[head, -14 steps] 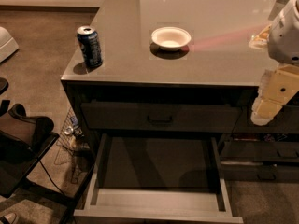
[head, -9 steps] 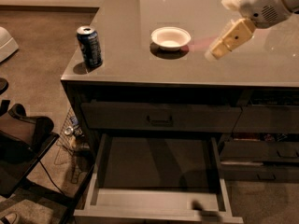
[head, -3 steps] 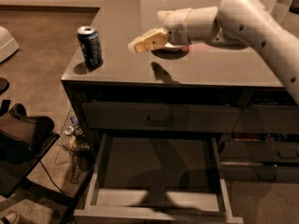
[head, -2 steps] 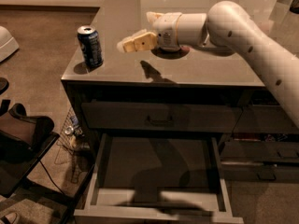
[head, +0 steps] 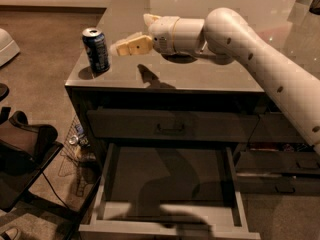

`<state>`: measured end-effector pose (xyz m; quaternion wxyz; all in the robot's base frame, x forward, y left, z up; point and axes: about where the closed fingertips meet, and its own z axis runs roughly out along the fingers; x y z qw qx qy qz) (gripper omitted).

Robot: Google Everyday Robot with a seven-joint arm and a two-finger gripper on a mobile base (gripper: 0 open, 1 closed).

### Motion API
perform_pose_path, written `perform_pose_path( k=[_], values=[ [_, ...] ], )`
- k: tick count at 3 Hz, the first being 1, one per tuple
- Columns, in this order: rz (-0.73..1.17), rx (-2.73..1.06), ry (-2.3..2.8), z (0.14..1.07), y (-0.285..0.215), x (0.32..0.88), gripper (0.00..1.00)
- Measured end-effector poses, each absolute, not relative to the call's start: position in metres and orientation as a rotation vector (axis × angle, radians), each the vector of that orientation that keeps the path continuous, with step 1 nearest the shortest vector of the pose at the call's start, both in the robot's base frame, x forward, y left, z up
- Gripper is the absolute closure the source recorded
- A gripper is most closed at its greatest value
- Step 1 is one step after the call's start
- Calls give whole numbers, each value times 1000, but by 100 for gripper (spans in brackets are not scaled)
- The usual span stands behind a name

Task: Place pepsi can into middle drawer

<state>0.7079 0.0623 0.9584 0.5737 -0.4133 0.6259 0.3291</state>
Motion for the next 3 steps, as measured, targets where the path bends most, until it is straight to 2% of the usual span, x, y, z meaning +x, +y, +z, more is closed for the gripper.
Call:
perform_pose_path(
  k=[1, 3],
  values=[
    [787, -1002, 1457, 951, 82, 719, 0],
    [864, -1030, 1447, 915, 155, 761, 1]
  ],
)
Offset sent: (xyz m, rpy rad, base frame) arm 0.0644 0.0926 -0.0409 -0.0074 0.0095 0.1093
